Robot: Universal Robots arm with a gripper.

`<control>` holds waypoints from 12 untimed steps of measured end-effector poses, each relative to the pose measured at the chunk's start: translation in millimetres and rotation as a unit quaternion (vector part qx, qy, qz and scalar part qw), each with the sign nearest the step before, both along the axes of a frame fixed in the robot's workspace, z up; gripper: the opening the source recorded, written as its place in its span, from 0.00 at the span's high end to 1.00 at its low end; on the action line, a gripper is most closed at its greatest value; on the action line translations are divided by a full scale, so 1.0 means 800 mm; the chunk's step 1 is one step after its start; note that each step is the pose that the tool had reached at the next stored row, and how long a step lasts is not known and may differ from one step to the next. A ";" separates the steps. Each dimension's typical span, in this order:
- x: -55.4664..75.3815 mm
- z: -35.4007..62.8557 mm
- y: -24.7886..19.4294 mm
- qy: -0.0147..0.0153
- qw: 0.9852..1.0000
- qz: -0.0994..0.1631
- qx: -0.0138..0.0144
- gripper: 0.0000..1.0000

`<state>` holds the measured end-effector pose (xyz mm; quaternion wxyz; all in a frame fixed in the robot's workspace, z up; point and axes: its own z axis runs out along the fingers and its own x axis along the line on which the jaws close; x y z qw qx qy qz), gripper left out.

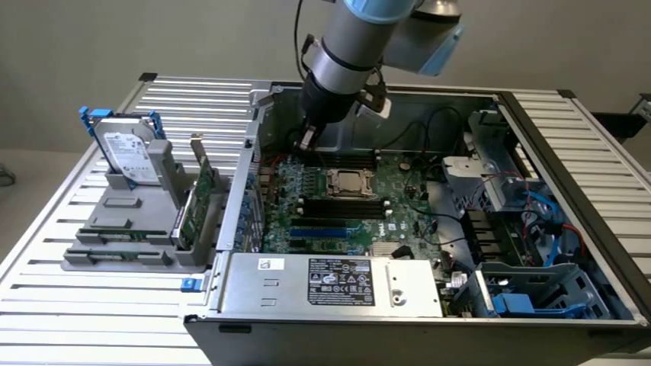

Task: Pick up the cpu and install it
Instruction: 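Install the first cpu locking lever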

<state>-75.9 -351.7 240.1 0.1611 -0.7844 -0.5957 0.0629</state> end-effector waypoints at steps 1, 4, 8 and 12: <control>-0.002 0.000 0.0000 0.000 1.000 -0.003 0.001 0.89; -0.005 0.000 0.0000 0.000 1.000 -0.014 0.008 0.89; -0.007 0.000 0.0000 0.000 0.999 -0.032 0.014 0.89; -0.007 0.000 0.0000 -0.001 0.998 -0.057 0.014 0.89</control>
